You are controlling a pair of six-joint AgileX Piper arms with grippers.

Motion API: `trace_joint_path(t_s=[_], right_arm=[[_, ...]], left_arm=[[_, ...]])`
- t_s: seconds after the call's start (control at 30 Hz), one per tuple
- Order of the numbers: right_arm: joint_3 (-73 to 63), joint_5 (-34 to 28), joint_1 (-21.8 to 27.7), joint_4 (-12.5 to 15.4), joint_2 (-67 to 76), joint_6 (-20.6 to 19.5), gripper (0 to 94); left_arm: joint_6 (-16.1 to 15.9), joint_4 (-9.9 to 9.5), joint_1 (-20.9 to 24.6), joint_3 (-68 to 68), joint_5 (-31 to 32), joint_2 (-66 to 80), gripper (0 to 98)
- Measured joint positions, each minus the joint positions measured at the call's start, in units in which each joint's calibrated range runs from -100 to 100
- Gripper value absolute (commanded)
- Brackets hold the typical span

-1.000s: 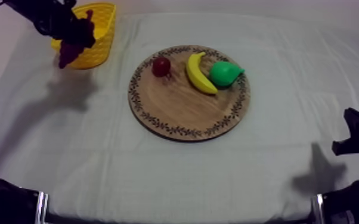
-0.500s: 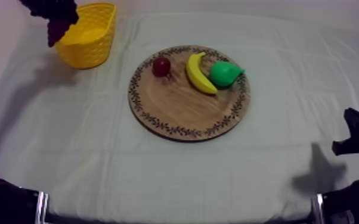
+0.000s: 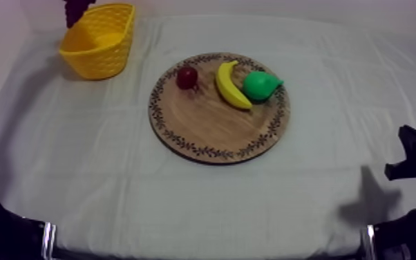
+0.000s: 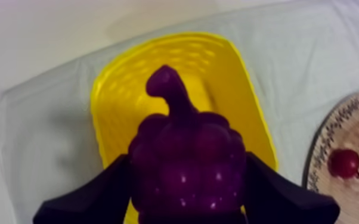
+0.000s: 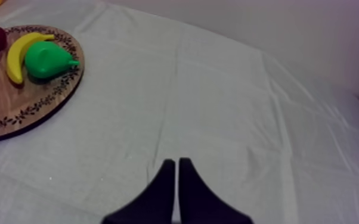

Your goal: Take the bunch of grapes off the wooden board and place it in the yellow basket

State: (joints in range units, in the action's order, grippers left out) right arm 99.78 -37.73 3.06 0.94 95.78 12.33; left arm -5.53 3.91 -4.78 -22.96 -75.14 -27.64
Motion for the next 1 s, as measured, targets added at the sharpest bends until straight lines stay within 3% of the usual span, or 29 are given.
trace_joint_path(t_s=[0.3,0.83,0.9,1.0], right_arm=[[0.0,0.0,0.0,0.0,0.0,0.0,0.3],[0.0,0.0,0.0,0.0,0.0,0.0,0.3],[0.0,0.0,0.0,0.0,0.0,0.0,0.3],[0.0,0.0,0.0,0.0,0.0,0.0,0.3]], left_arm=[[-0.81,0.24,0.32,-9.3,-0.37,-12.06,58.9],[-1.33,0.57,0.93,-5.88,2.69,-19.2,60.2],[-1.35,0.57,0.98,-5.3,3.19,-18.99,66.5],[-1.52,0.67,1.1,-4.05,4.38,-18.1,85.3]])
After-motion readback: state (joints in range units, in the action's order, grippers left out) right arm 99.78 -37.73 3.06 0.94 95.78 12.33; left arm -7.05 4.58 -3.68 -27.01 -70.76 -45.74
